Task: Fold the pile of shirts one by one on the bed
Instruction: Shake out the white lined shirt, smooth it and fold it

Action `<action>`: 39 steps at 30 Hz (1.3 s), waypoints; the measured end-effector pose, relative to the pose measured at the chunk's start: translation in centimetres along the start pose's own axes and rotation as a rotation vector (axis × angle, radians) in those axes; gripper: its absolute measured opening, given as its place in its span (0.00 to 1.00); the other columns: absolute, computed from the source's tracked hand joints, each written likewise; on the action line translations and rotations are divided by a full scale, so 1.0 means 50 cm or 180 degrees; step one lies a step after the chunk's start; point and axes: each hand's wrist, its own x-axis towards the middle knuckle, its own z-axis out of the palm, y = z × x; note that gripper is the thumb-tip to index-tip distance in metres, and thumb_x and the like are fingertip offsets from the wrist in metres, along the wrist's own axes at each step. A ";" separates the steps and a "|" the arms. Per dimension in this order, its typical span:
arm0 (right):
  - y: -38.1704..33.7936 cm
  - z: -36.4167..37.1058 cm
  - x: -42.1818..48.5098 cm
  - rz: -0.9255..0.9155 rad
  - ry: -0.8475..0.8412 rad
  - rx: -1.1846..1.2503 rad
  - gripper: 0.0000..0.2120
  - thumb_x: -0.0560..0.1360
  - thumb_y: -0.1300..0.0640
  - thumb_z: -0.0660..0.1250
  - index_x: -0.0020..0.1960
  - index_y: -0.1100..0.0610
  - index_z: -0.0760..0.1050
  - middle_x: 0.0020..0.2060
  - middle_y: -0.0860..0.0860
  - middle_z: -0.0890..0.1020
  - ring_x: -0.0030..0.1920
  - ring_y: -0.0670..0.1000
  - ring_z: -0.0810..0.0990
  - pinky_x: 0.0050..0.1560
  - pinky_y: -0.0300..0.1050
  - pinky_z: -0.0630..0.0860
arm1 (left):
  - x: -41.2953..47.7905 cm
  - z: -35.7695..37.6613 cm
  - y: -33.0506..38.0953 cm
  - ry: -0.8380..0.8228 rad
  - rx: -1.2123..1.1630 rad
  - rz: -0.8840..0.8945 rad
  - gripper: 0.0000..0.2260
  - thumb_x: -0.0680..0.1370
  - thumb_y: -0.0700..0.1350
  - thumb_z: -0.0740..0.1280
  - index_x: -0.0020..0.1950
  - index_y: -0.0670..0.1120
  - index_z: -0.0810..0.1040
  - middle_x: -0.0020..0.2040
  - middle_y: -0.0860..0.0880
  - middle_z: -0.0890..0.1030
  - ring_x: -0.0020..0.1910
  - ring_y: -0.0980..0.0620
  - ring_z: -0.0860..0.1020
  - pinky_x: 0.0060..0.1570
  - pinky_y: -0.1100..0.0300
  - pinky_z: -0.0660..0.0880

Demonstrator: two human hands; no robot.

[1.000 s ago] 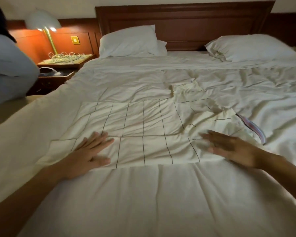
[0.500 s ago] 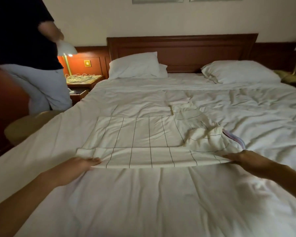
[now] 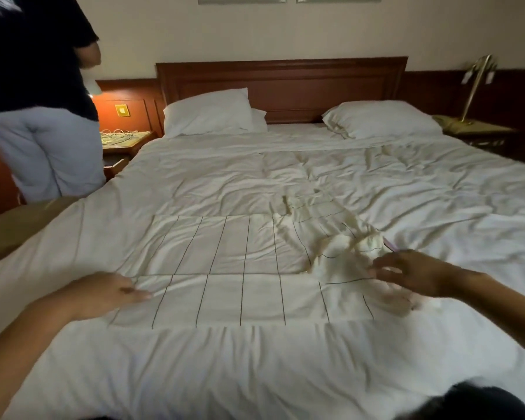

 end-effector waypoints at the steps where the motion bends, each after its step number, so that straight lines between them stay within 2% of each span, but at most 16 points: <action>1: -0.007 0.012 0.023 0.0119 0.0295 0.0042 0.19 0.80 0.40 0.58 0.69 0.43 0.73 0.68 0.43 0.75 0.76 0.45 0.61 0.73 0.41 0.58 | 0.004 0.000 0.046 0.0329 -0.0396 0.0116 0.27 0.67 0.80 0.59 0.49 0.62 0.81 0.49 0.60 0.82 0.52 0.61 0.79 0.58 0.60 0.73; 3: -0.017 0.049 0.076 0.0408 0.0432 -0.0192 0.23 0.82 0.41 0.55 0.77 0.40 0.60 0.78 0.47 0.61 0.78 0.51 0.57 0.75 0.51 0.57 | 0.026 0.028 0.115 0.0505 -0.0946 0.0319 0.26 0.72 0.71 0.62 0.65 0.61 0.77 0.67 0.57 0.75 0.68 0.58 0.71 0.69 0.59 0.64; 5: -0.017 0.096 0.125 0.0648 0.0281 -0.0418 0.26 0.82 0.38 0.51 0.79 0.39 0.53 0.81 0.48 0.49 0.80 0.53 0.47 0.77 0.56 0.48 | 0.047 0.079 0.168 0.0297 -0.0783 0.0206 0.28 0.79 0.65 0.59 0.78 0.58 0.63 0.80 0.54 0.59 0.79 0.54 0.56 0.77 0.54 0.52; 7: -0.008 0.133 0.163 0.0826 0.0258 -0.0373 0.30 0.79 0.33 0.49 0.79 0.38 0.47 0.81 0.48 0.45 0.80 0.55 0.40 0.77 0.60 0.42 | 0.073 0.127 0.171 0.0280 -0.0264 -0.0079 0.27 0.82 0.65 0.52 0.80 0.64 0.51 0.82 0.57 0.48 0.81 0.50 0.48 0.77 0.48 0.45; 9: 0.008 0.155 0.190 0.0858 0.0250 -0.0546 0.37 0.75 0.27 0.45 0.79 0.39 0.43 0.81 0.50 0.44 0.79 0.55 0.37 0.77 0.61 0.41 | 0.085 0.144 0.151 0.0423 -0.0195 -0.0127 0.27 0.80 0.68 0.48 0.79 0.68 0.47 0.81 0.60 0.45 0.81 0.51 0.45 0.77 0.46 0.43; 13: 0.027 0.155 0.224 0.0816 0.0471 -0.0664 0.51 0.63 0.18 0.34 0.80 0.43 0.46 0.79 0.50 0.55 0.79 0.54 0.47 0.77 0.61 0.44 | 0.112 0.159 0.122 0.0553 -0.0201 -0.0055 0.29 0.75 0.74 0.44 0.77 0.72 0.47 0.80 0.64 0.45 0.81 0.55 0.45 0.77 0.47 0.43; 17: 0.027 0.111 0.262 0.0828 0.0253 -0.1105 0.58 0.55 0.14 0.32 0.69 0.44 0.68 0.67 0.51 0.74 0.71 0.57 0.66 0.71 0.60 0.52 | 0.121 0.174 0.116 0.0734 -0.0213 -0.0041 0.27 0.77 0.73 0.46 0.76 0.74 0.47 0.80 0.65 0.45 0.80 0.56 0.45 0.77 0.47 0.44; 19: 0.021 0.074 0.275 0.0677 0.0008 -0.1119 0.46 0.59 0.14 0.43 0.55 0.45 0.75 0.54 0.50 0.80 0.62 0.58 0.72 0.65 0.56 0.56 | 0.123 0.177 0.114 0.0765 -0.0196 -0.0059 0.27 0.77 0.72 0.47 0.76 0.74 0.47 0.80 0.65 0.45 0.80 0.56 0.46 0.77 0.47 0.45; 21: 0.004 0.037 0.275 0.0390 0.0210 -0.0925 0.28 0.68 0.24 0.60 0.44 0.49 0.76 0.39 0.48 0.80 0.49 0.53 0.75 0.60 0.51 0.58 | 0.123 0.178 0.113 0.0775 -0.0209 -0.0065 0.26 0.78 0.72 0.47 0.76 0.74 0.47 0.80 0.65 0.45 0.80 0.56 0.46 0.77 0.47 0.45; 23: -0.016 0.008 0.249 -0.0127 0.0818 -0.0730 0.20 0.71 0.36 0.70 0.41 0.52 0.72 0.29 0.46 0.74 0.37 0.51 0.71 0.56 0.50 0.62 | 0.124 0.178 0.112 0.0779 -0.0236 -0.0057 0.26 0.77 0.73 0.47 0.75 0.74 0.47 0.80 0.66 0.46 0.80 0.56 0.46 0.77 0.47 0.44; 25: -0.043 -0.007 0.191 -0.0542 0.0966 -0.0554 0.19 0.70 0.40 0.74 0.42 0.50 0.68 0.25 0.45 0.70 0.31 0.49 0.70 0.44 0.46 0.68 | 0.125 0.179 0.111 0.0780 -0.0258 -0.0065 0.27 0.77 0.73 0.46 0.75 0.74 0.47 0.80 0.65 0.46 0.80 0.56 0.46 0.77 0.48 0.44; 28: -0.064 0.012 0.087 -0.0573 0.0099 -0.0550 0.23 0.66 0.28 0.68 0.54 0.39 0.70 0.34 0.41 0.75 0.38 0.38 0.75 0.44 0.33 0.67 | 0.125 0.178 0.112 0.0813 -0.0256 -0.0080 0.30 0.74 0.76 0.45 0.76 0.74 0.48 0.80 0.65 0.47 0.80 0.56 0.48 0.76 0.48 0.46; 31: -0.063 0.043 0.014 -0.0586 -0.0130 -0.0538 0.32 0.66 0.20 0.58 0.66 0.34 0.68 0.45 0.38 0.75 0.45 0.35 0.73 0.53 0.39 0.72 | 0.124 0.175 0.114 0.0826 -0.0290 -0.0083 0.32 0.71 0.77 0.42 0.76 0.73 0.49 0.80 0.65 0.48 0.80 0.55 0.49 0.76 0.48 0.46; 33: -0.056 0.060 -0.015 -0.0498 -0.0099 -0.0252 0.35 0.67 0.19 0.56 0.70 0.32 0.65 0.56 0.36 0.73 0.58 0.36 0.72 0.65 0.44 0.69 | 0.122 0.175 0.116 0.0824 -0.0264 -0.0104 0.32 0.72 0.78 0.43 0.76 0.73 0.49 0.80 0.64 0.49 0.80 0.55 0.50 0.76 0.48 0.47; 36: -0.067 0.099 -0.032 -0.0564 -0.0047 0.0043 0.29 0.72 0.23 0.55 0.72 0.24 0.55 0.75 0.38 0.60 0.76 0.40 0.57 0.76 0.43 0.54 | 0.118 0.175 0.120 0.0842 -0.0250 -0.0135 0.32 0.72 0.75 0.43 0.77 0.72 0.50 0.80 0.64 0.50 0.80 0.54 0.51 0.76 0.48 0.48; 39: -0.099 0.129 -0.016 -0.0435 0.0033 0.0064 0.30 0.72 0.24 0.54 0.71 0.22 0.46 0.79 0.40 0.51 0.79 0.44 0.48 0.78 0.45 0.49 | 0.111 0.173 0.123 0.0860 -0.0246 -0.0138 0.32 0.73 0.73 0.43 0.77 0.71 0.50 0.81 0.63 0.50 0.80 0.54 0.52 0.76 0.48 0.49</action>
